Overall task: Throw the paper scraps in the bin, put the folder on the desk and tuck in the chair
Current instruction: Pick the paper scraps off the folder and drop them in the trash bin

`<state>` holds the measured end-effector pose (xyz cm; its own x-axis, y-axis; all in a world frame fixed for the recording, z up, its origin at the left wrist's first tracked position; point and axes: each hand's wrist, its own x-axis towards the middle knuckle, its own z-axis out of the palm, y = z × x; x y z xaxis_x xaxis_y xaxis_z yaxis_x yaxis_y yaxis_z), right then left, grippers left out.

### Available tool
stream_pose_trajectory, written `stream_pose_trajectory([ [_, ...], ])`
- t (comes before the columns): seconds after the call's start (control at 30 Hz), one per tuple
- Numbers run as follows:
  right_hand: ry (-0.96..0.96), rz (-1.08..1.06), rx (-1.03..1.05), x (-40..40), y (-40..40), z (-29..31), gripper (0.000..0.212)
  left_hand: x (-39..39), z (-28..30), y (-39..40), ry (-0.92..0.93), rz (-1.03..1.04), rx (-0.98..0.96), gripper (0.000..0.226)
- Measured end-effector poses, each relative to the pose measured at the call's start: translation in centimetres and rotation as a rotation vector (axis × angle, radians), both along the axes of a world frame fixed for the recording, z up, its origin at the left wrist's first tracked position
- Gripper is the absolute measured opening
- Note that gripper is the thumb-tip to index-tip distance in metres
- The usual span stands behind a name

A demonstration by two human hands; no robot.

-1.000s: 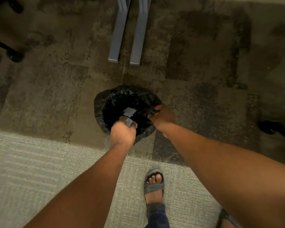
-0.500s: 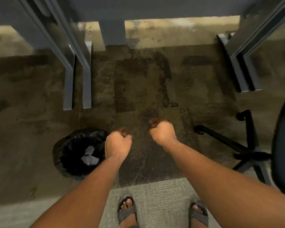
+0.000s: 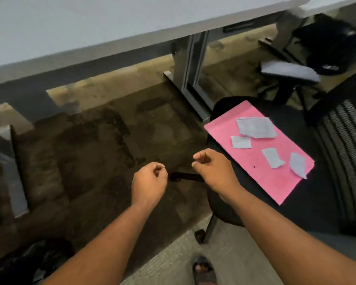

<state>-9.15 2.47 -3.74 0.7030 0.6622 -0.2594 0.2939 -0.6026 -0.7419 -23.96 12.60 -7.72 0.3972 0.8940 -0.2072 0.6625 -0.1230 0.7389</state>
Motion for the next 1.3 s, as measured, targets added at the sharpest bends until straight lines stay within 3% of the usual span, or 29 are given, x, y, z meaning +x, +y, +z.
stream_pose_trajectory([
  [0.3, -0.054, -0.315, -0.044, 15.3, -11.0, 1.4, 0.016, 15.0, 1.1, -8.1, 0.021, -0.263, 0.073, 0.023],
  [0.47, -0.148, -0.495, -0.227, 22.0, -15.6, -1.2, 0.029, 21.8, 0.3, -10.0, 0.043, -0.341, 0.176, 0.031],
  [0.73, -0.249, -0.396, -0.462, 26.4, -17.5, -4.9, 0.055, 28.2, -1.7, -9.1, 0.217, -0.434, 0.31, 0.045],
  [0.9, -0.239, -0.327, -0.494, 27.0, -18.1, -6.5, 0.05, 29.0, -2.5, -8.7, 0.313, -0.434, 0.359, 0.048],
  [1.07, -0.191, -0.347, -0.514, 27.3, -18.2, -6.9, 0.032, 29.4, -2.5, -8.4, 0.17, -0.421, 0.199, 0.036],
  [1.17, -0.184, -0.358, -0.434, 27.2, -18.2, -7.1, 0.045, 30.0, -1.9, -8.4, 0.051, -0.474, 0.23, 0.018],
  [1.3, -0.164, -0.347, -0.475, 27.7, -18.2, -7.3, 0.056, 32.3, -0.6, -7.9, -0.052, -0.512, 0.288, 0.023],
])
